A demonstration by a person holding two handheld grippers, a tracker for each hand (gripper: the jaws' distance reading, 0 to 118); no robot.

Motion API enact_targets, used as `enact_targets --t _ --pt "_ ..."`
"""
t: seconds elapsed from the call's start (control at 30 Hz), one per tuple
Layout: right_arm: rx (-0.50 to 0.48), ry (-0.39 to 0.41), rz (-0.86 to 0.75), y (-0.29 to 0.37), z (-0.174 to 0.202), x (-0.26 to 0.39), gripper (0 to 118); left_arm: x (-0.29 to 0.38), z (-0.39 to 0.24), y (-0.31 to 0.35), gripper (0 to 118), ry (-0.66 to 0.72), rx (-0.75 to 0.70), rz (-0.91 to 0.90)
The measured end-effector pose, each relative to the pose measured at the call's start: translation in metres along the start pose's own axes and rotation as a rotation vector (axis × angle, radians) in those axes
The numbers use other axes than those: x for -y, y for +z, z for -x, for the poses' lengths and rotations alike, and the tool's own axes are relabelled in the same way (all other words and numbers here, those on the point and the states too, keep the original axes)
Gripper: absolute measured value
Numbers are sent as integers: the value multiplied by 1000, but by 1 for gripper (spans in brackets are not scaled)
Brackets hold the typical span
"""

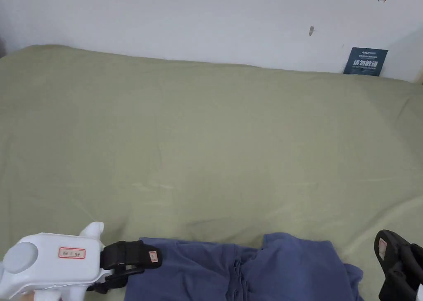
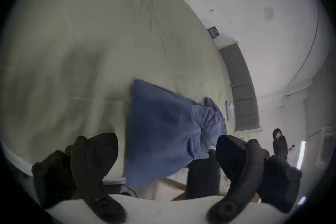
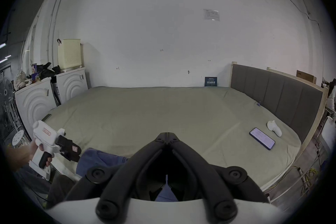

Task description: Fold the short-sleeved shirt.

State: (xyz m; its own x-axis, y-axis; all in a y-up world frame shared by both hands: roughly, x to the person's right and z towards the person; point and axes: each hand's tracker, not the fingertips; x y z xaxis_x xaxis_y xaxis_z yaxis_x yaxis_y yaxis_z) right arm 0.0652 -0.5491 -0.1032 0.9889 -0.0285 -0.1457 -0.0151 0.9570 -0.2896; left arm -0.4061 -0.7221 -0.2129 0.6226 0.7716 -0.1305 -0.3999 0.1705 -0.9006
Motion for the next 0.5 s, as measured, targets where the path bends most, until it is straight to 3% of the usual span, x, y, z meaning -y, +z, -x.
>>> enact_targets --t 0.1,0.13,0.17,0.2,0.27,0.33,0.5 --pt "10 16 7 2 -1 -1 0 -1 1 -20 110 28 128 27" --pt "12 18 10 2 -3 -1 0 -2 -1 -24 100 37 171 18" --pt "11 19 13 1 -5 -1 0 -1 -2 -30 74 50 208 41" --pt "14 19 17 0 -5 -2 0 -5 3 -31 18 48 164 43" --pt "16 19 17 -1 -6 -3 0 -6 6 -38 16 19 5 5" --pt "20 19 8 1 -6 -5 0 -6 0 -28 16 36 76 11" --pt "6 26 -12 -2 -7 -11 0 -8 -14 31 16 23 -6 -109"
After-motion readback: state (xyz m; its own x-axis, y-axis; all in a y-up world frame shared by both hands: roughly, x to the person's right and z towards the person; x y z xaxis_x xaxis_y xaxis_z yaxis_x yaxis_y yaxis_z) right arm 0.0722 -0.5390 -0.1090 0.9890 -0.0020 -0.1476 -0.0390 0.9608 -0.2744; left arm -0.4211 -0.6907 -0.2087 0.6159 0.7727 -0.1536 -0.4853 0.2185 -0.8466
